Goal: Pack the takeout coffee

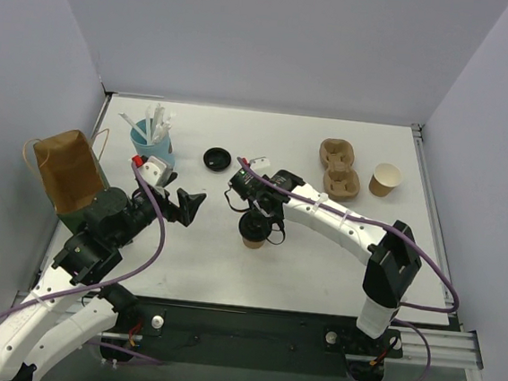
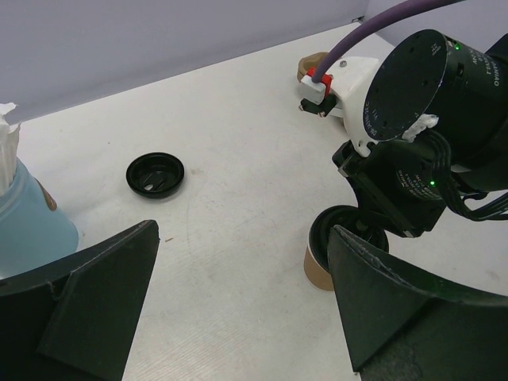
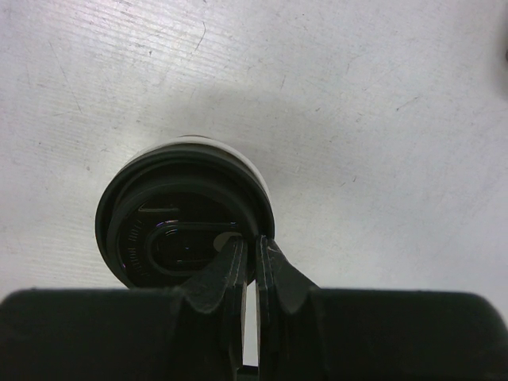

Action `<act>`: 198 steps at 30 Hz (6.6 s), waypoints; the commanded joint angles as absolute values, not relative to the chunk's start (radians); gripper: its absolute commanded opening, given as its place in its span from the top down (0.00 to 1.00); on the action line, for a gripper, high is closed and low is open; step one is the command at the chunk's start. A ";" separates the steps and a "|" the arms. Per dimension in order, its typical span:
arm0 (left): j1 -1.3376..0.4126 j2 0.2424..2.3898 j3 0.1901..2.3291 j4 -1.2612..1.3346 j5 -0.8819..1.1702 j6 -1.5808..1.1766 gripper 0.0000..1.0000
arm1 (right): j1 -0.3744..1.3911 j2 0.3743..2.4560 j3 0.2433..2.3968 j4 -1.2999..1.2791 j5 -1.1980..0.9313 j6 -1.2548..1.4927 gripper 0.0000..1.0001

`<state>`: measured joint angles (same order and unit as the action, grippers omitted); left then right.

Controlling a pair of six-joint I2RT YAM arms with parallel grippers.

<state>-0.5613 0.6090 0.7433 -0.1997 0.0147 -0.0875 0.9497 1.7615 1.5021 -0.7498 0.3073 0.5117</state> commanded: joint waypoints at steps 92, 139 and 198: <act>-0.629 1.368 0.684 0.219 0.339 -0.472 0.28 | 0.471 1.382 0.982 -0.215 -0.581 0.469 0.50; -0.629 1.477 0.661 0.233 0.331 -0.463 0.45 | 0.385 1.476 0.677 0.144 -0.605 0.673 0.76; -0.618 1.651 0.810 0.167 0.321 -0.311 0.48 | 0.333 1.569 0.905 0.123 -0.683 0.640 0.72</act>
<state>-0.6247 1.5940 0.8238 0.3069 0.3641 -0.3706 0.3332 1.5394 0.8722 0.0875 -0.6426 0.6529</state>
